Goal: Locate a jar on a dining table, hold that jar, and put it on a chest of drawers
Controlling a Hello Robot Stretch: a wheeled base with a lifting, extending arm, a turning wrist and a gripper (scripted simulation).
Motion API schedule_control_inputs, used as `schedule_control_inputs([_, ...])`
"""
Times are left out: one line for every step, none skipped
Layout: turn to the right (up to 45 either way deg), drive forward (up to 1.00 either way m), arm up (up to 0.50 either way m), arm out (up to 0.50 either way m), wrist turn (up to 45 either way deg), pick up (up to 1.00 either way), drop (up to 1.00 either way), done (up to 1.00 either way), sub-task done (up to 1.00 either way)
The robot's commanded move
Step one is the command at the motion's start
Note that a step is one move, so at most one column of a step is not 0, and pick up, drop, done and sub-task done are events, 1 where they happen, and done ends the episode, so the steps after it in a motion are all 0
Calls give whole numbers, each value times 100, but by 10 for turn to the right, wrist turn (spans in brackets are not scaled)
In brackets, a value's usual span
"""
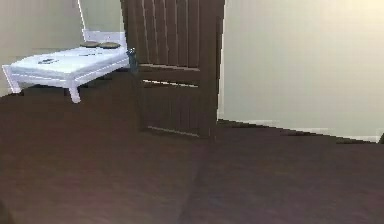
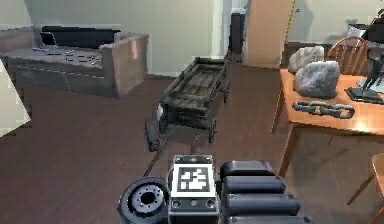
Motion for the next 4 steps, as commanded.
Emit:
schedule_control_inputs([450, 0, 0, 0, 0, 0, 0, 0, 0])
schedule_control_inputs([120, 0, 0, 0, 0, 0, 0, 0, 0])
schedule_control_inputs([0, 40, 0, 0, 0, 0, 0, 0, 0])
schedule_control_inputs([-450, 0, 0, 0, 0, 0, 0, 0, 0])
